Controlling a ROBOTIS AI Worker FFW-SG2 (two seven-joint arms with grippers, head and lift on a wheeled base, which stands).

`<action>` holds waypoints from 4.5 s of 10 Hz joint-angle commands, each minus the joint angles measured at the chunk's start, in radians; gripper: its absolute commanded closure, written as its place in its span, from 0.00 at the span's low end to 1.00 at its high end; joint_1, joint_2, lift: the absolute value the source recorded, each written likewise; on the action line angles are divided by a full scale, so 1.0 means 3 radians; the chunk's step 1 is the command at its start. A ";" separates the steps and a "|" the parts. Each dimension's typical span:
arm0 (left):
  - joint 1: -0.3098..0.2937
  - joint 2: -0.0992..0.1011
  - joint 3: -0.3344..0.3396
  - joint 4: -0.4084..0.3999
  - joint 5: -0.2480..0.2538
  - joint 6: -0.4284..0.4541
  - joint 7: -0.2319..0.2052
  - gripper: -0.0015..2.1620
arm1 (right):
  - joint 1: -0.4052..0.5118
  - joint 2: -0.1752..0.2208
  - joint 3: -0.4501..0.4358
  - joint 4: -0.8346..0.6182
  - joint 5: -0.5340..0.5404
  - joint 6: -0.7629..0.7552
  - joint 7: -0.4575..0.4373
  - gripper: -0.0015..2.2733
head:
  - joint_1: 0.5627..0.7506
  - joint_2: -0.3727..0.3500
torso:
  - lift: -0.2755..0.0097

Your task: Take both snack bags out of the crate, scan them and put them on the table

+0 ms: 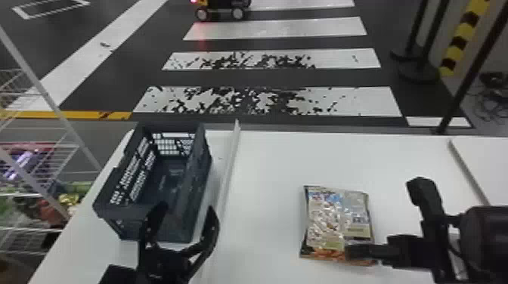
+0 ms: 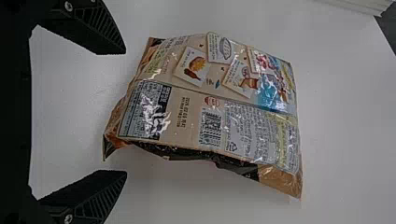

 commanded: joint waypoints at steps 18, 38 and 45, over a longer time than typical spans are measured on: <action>0.0023 0.0000 0.0036 -0.0005 0.0015 -0.0020 0.0000 0.04 | -0.0037 0.0026 0.0055 0.0236 0.0133 -0.0225 -0.0138 0.04 | 0.70 0.71 | 0.65; 0.0039 0.0005 0.0041 -0.0026 0.0015 -0.0020 0.0000 0.04 | -0.0134 0.0036 -0.0600 -0.0434 0.0164 -0.0215 -0.0486 1.00 | 0.70 0.58 | 0.65; 0.0054 0.0015 0.0041 -0.0026 0.0015 -0.0031 -0.0005 0.04 | -0.0293 -0.0327 -0.1520 -0.0439 0.0026 -0.0409 -0.1079 1.00 | 0.70 0.25 | 0.65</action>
